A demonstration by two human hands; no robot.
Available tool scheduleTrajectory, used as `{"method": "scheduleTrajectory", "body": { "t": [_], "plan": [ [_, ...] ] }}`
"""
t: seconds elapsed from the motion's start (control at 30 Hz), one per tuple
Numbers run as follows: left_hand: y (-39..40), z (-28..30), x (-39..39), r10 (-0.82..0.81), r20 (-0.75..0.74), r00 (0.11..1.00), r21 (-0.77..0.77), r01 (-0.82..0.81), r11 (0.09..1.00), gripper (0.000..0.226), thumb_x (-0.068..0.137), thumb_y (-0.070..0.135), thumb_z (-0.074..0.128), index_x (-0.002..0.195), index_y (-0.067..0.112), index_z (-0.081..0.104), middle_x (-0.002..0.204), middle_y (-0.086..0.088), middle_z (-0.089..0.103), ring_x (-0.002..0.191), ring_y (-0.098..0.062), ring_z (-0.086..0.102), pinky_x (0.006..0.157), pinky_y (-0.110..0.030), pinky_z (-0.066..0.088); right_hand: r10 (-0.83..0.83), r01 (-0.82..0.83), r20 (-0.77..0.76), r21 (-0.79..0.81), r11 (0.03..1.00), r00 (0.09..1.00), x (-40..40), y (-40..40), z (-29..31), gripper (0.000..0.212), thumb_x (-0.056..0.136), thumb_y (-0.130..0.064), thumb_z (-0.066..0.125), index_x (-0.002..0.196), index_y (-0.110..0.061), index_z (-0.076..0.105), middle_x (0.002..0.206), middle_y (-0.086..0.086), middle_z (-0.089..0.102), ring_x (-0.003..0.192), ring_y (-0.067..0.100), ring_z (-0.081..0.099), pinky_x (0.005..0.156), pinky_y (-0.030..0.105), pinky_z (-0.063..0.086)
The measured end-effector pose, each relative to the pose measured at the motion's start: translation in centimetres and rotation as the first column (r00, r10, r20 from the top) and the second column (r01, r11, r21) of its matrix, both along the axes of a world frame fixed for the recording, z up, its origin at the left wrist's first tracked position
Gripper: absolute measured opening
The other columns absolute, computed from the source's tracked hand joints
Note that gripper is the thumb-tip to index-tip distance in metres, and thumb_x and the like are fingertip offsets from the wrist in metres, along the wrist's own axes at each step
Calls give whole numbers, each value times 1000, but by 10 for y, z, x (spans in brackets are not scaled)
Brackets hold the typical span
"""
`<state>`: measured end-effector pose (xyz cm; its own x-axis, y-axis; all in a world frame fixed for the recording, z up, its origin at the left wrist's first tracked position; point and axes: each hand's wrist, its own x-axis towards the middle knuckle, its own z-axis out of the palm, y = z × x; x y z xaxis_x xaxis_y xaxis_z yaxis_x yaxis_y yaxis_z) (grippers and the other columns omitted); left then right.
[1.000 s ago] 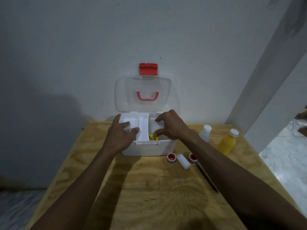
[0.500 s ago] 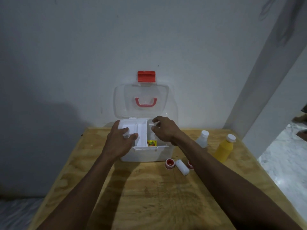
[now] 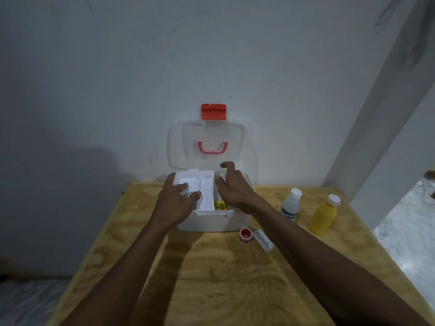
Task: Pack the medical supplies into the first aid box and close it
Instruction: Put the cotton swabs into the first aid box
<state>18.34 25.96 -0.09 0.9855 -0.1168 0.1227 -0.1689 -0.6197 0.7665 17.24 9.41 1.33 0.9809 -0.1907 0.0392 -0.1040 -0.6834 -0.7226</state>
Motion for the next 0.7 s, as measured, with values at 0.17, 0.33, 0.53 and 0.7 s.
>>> {"method": "scheduleTrajectory", "body": {
  "t": [0.17,0.33,0.53,0.7],
  "plan": [
    [-1,2,-1,3,-4,1000,15,-3,1000,58,87,39,67,134,7,54,152,-4,35,133,-27,41,105,-38,38,112,-112,-25,-1,994,993,-1,4,2,54,103,-32,41,149,-28,13,148,18,39,130,36,43,108,47,36],
    [-1,3,-2,7,-3,1000,26,-7,1000,58,88,39,66,135,8,53,153,-3,34,134,-27,40,105,-38,38,169,-170,-73,-3,985,983,1,3,0,61,102,-31,47,151,-30,11,158,10,24,142,34,29,114,46,28],
    [-2,3,-3,11,-2,1000,16,-11,1000,58,88,38,66,136,8,52,152,-3,35,133,-27,41,104,-38,39,173,-166,-115,68,984,978,2,3,0,62,101,-35,48,150,-35,10,159,7,19,142,34,28,115,50,28],
    [-2,4,-4,13,-7,1000,15,-12,1000,59,87,38,67,136,9,51,151,-4,37,132,-27,42,103,-38,40,173,-163,-116,92,982,978,2,4,1,64,100,-35,50,150,-36,10,158,9,23,141,34,31,116,51,30]
  ]
}}
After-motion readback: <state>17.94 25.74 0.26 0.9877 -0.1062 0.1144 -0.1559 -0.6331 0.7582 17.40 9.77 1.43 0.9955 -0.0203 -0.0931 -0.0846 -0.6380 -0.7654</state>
